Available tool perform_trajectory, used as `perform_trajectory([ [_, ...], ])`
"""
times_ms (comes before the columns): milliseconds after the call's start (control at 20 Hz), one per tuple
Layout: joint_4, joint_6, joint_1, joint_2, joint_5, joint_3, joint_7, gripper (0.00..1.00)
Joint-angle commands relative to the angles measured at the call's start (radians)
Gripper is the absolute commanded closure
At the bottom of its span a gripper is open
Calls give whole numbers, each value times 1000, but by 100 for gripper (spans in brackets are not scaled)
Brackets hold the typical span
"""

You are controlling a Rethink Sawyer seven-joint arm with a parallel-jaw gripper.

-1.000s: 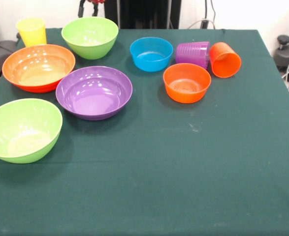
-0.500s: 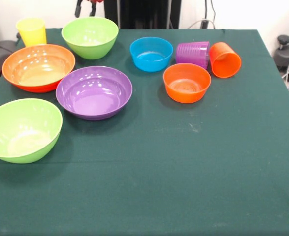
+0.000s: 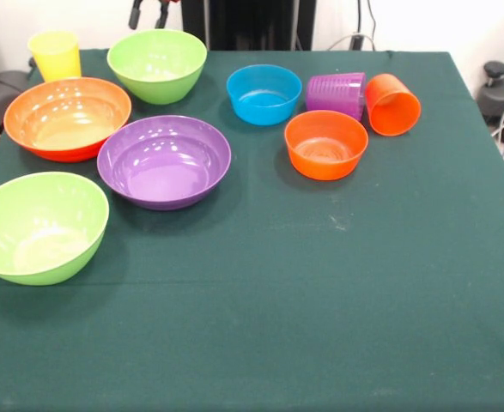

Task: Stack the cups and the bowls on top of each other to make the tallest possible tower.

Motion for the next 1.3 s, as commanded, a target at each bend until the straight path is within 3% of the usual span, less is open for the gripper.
perform_trajectory([
  [50,210,-160,22,155,62,121,153,0],
  [800,271,-68,23,175,95,182,176,0],
  [1300,275,-59,12,157,108,186,170,0],
])
